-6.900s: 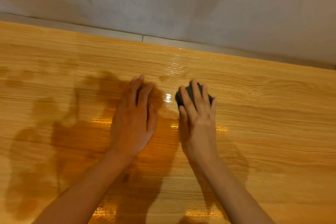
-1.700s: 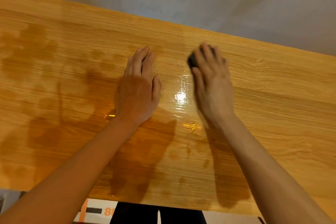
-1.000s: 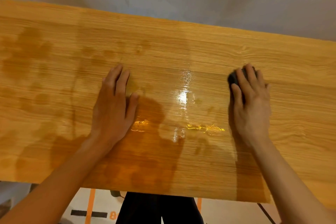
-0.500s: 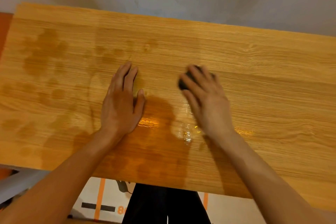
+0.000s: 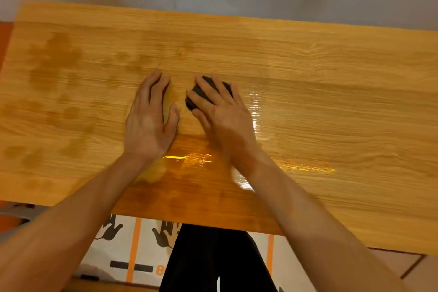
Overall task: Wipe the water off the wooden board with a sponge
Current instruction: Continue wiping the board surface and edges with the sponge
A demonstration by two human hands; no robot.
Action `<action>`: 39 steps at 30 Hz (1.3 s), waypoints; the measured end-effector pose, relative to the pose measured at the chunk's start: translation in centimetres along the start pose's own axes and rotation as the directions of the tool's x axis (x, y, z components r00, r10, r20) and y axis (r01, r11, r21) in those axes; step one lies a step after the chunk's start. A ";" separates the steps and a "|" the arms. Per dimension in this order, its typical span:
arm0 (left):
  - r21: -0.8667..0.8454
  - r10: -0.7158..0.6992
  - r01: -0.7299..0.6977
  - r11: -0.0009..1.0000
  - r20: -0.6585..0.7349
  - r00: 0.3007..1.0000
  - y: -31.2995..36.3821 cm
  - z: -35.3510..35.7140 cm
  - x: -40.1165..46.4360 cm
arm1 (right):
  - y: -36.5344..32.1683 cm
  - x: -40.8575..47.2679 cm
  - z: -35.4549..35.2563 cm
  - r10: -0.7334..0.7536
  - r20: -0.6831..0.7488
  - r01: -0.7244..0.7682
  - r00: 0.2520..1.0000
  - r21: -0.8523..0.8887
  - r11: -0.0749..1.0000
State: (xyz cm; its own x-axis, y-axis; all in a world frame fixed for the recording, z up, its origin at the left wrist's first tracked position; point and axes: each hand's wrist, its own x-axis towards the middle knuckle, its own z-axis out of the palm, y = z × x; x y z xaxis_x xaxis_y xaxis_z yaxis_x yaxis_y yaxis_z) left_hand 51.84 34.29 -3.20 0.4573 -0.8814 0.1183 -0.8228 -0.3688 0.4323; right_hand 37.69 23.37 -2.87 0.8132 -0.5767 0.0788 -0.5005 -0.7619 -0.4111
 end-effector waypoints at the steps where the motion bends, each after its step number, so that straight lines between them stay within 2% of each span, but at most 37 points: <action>1: 0.000 0.005 -0.005 1.000 -0.003 1.000 0.0 0.0 0.0 | 2.1 -1.0 -1.3 0.015 0.023 -0.016 1.000 0.019 1.000; 3: -0.003 -0.002 0.002 1.000 0.003 1.000 0.1 0.0 0.0 | 7.2 -3.5 -4.1 0.152 -0.030 -0.151 0.988 0.036 0.988; 5: -0.008 -0.020 0.021 1.000 0.009 1.000 0.1 0.0 -0.1 | 11.2 -5.2 -6.5 0.328 -0.106 -0.321 0.939 0.077 0.944; 8: -0.019 -0.050 0.050 0.999 0.008 0.999 0.1 0.0 0.0 | 10.8 -6.2 -6.3 0.430 -0.154 -0.417 0.890 0.110 0.902; 12: -0.026 -0.065 0.065 0.998 0.019 0.998 0.1 0.0 0.0 | 5.4 -12.3 -4.6 0.278 -0.090 -0.269 0.956 0.107 0.957; 16: -0.016 -0.066 0.066 0.998 0.013 0.998 0.1 0.1 0.0 | 4.6 -16.9 -4.0 0.145 -0.033 -0.144 0.989 0.021 0.989; 20: -0.009 -0.063 0.064 0.998 0.014 0.998 0.1 -0.1 0.0 | 6.8 -9.4 -4.7 0.218 -0.071 -0.213 0.973 0.072 0.974; 23: -0.003 -0.064 0.064 0.998 0.012 0.998 0.1 -0.1 0.1 | 7.7 -2.7 -4.1 0.354 -0.172 -0.348 0.919 0.066 0.935; 25: -0.003 -0.063 0.064 0.998 0.015 0.998 0.1 -0.1 0.1 | 6.8 -2.0 -3.5 0.412 -0.179 -0.396 0.894 0.117 0.911; 28: 0.001 -0.055 0.055 0.998 0.015 0.998 0.1 0.0 0.0 | 4.1 -7.4 -3.4 0.330 -0.128 -0.309 0.935 0.164 0.937; 32: -0.001 -0.069 0.069 0.998 0.008 0.998 0.2 0.0 0.1 | 1.8 -15.2 -3.0 0.184 -0.081 -0.176 0.980 0.099 0.979; 35: 0.007 -0.061 0.061 0.998 0.007 0.998 0.2 -0.1 0.2 | 2.8 -10.5 -3.3 0.209 -0.065 -0.200 0.976 0.124 0.972; 39: 0.008 -0.055 0.055 0.998 0.004 0.998 0.1 -0.1 0.0 | 3.9 -2.1 -2.5 0.331 -0.153 -0.314 0.931 0.126 0.941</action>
State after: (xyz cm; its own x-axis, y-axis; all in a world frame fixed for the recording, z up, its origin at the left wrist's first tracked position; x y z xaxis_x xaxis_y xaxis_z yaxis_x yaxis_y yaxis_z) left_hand 51.73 34.28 -3.10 0.5002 -0.8612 0.0905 -0.7992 -0.4190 0.4309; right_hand 33.33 20.84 -2.42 0.5458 -0.8344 0.0767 -0.6887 -0.4989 -0.5262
